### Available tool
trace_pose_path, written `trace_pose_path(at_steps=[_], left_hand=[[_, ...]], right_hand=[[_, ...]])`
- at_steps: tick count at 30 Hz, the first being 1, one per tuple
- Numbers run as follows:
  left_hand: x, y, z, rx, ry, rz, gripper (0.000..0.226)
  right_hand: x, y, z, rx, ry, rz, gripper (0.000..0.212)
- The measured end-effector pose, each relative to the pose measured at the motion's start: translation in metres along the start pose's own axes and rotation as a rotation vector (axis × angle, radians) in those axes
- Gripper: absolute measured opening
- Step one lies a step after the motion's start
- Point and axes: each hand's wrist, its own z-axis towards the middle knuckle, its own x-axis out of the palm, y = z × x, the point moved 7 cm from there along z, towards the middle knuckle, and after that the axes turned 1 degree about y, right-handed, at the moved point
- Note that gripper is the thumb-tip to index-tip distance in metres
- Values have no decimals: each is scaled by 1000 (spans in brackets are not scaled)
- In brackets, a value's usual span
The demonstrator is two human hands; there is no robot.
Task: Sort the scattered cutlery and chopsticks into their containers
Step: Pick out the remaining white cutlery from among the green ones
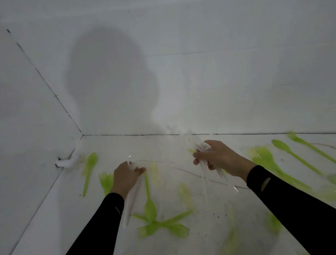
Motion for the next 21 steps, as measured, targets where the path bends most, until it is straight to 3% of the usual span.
trace_pose_path(at_steps=[4,7,10,14,17,21], left_hand=[[-47,-3,-21,17,-275,-182,31],[-59,-18,-39,62,-213,-552,12],[-58,-57,-65,171,-249,-535,5],[-16,-127,-109,270,-58,-750,25],[14,-169,-148,235,20,-896,8],[50,-212,-195,153,151,-1004,55]], right_hand=[[-10,11,-23,-37,14,41,9],[-11,15,-35,-36,1,57,16],[-9,19,-52,-73,-39,74,11],[-9,28,-81,-171,-124,-144,12],[-21,35,-112,-246,-228,-274,14],[-49,31,-154,-270,-297,-283,15]])
